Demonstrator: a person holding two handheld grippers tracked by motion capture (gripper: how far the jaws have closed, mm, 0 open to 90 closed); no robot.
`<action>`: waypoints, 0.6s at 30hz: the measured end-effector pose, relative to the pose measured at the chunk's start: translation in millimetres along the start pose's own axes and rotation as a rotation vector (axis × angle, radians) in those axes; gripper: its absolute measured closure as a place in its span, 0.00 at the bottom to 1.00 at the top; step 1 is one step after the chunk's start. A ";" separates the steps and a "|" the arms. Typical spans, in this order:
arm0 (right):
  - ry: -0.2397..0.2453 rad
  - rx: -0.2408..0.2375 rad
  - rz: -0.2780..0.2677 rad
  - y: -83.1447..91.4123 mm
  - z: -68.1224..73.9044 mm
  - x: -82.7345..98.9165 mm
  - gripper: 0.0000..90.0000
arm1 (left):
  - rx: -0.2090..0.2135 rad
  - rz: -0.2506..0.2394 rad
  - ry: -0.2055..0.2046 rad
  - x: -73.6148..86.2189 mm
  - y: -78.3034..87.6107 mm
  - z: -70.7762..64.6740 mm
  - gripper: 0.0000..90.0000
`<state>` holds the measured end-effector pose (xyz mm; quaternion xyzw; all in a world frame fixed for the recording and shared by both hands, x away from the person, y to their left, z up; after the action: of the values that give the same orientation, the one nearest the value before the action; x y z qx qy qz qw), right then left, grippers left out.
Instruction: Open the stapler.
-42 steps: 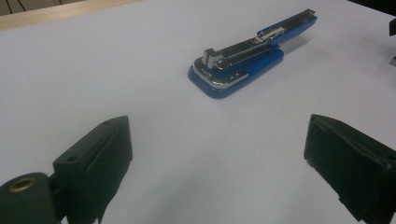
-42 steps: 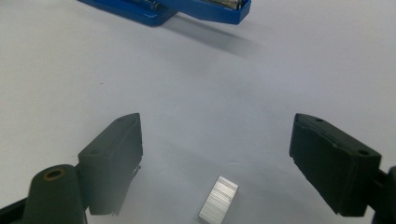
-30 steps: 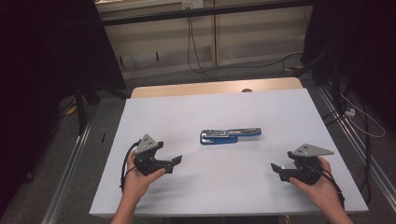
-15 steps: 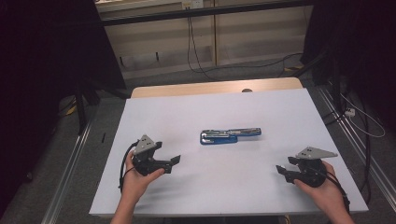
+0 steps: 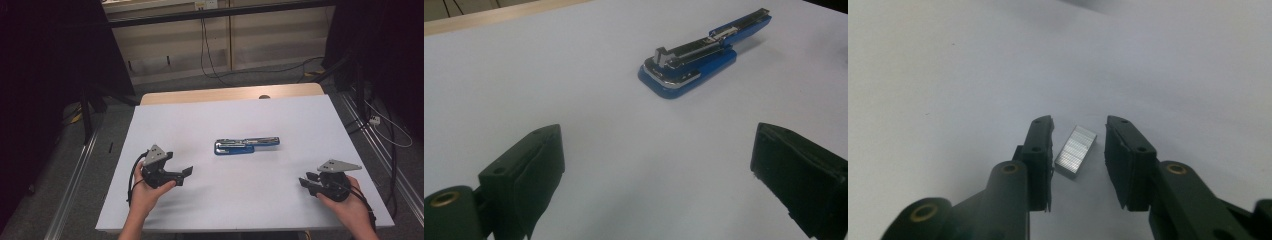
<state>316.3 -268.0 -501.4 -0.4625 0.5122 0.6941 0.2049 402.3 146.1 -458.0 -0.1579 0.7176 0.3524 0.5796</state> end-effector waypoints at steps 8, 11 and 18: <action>0.003 -0.006 0.011 0.0 1.8 1.9 0.79 | 0.000 0.005 -0.005 0.6 -0.6 0.1 0.08; 0.004 -0.007 0.017 0.3 1.4 2.8 0.82 | 0.001 0.003 -0.004 0.4 -0.4 0.0 0.08; 0.010 -0.016 0.027 0.7 1.3 4.5 0.86 | 0.001 0.001 0.000 0.2 0.1 0.6 0.08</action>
<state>313.0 -268.0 -504.8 -0.4607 0.5140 0.6985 0.1890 402.6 146.6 -458.1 -0.1576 0.7179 0.3523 0.5794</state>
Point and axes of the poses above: each handheld gripper's, and its own axes: y roughly backward along the jaws, x roughly out of its underside, z roughly to its left, the point moved 7 cm from there along -y, roughly forward along the jaws, and after that the axes turned 12 degrees about -z, right-handed, at the moved point
